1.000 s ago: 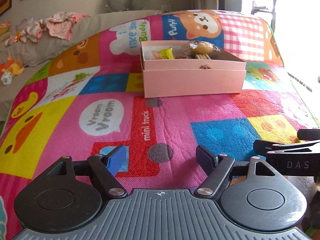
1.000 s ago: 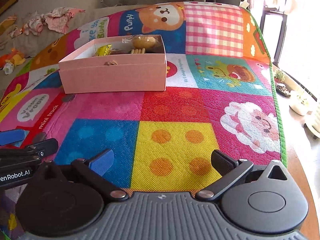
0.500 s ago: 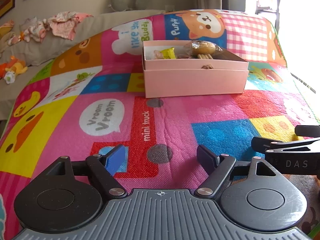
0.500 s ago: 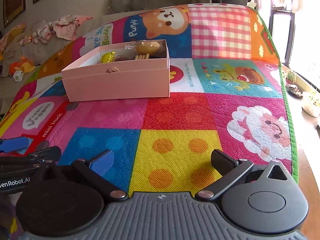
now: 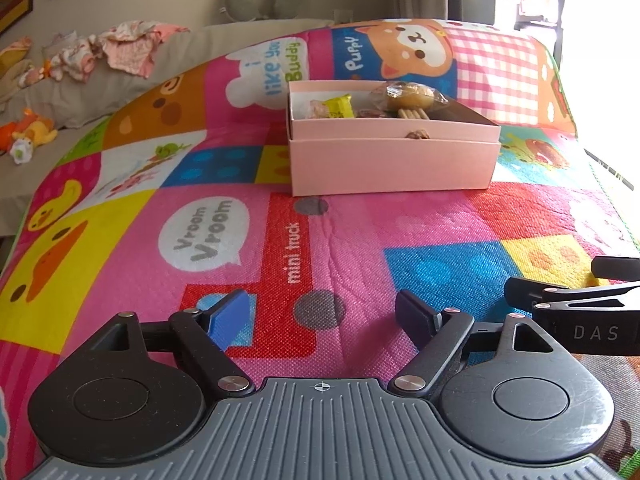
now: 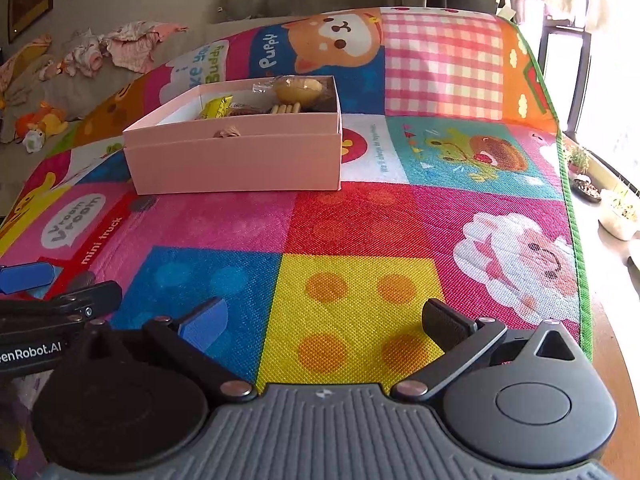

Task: Organize objects

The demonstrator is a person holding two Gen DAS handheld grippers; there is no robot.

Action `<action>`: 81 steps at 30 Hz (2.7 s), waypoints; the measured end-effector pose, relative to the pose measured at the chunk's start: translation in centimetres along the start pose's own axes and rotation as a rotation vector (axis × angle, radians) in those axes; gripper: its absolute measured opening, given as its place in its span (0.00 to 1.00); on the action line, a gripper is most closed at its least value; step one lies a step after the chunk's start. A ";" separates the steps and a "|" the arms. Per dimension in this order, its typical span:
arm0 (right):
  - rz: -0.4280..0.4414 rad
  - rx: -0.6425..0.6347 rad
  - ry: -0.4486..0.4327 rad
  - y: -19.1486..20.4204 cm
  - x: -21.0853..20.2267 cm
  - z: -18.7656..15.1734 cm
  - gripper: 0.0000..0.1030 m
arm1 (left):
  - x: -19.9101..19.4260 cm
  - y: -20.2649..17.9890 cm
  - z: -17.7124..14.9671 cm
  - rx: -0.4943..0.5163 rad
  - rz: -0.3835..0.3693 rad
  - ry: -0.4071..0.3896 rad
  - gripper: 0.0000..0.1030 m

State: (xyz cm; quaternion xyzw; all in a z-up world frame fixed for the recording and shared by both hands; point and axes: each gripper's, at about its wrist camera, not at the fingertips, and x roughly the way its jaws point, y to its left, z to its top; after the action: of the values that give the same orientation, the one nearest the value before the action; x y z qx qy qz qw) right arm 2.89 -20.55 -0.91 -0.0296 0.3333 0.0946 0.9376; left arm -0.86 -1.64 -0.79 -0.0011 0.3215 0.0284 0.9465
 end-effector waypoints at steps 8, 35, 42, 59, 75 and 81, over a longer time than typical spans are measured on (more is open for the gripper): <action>0.000 -0.001 0.000 0.0 0.0 0.0 1.00 | 0.3 -0.4 0.2 -0.008 0.019 0.003 0.85; 0.002 0.003 -0.001 0.0 0.0 0.1 1.00 | 0.3 -0.5 0.2 -0.008 0.019 0.003 0.86; 0.000 0.001 -0.001 0.1 -0.1 0.1 1.00 | 0.2 -0.6 0.1 -0.012 0.016 0.002 0.86; -0.001 0.001 -0.001 0.1 -0.1 0.0 1.00 | 0.2 -0.5 0.1 -0.013 0.016 0.003 0.86; 0.000 0.001 -0.001 0.1 0.0 0.0 1.00 | 0.2 -0.4 0.1 -0.019 0.010 0.002 0.86; -0.001 0.001 -0.001 0.1 0.0 0.0 1.00 | 0.2 -0.4 0.1 -0.018 0.010 0.003 0.86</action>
State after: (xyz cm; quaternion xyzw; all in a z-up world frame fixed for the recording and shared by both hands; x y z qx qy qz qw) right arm 2.88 -20.45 -0.85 -0.0291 0.3329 0.0941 0.9378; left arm -0.58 -2.00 -0.84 -0.0080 0.3225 0.0362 0.9459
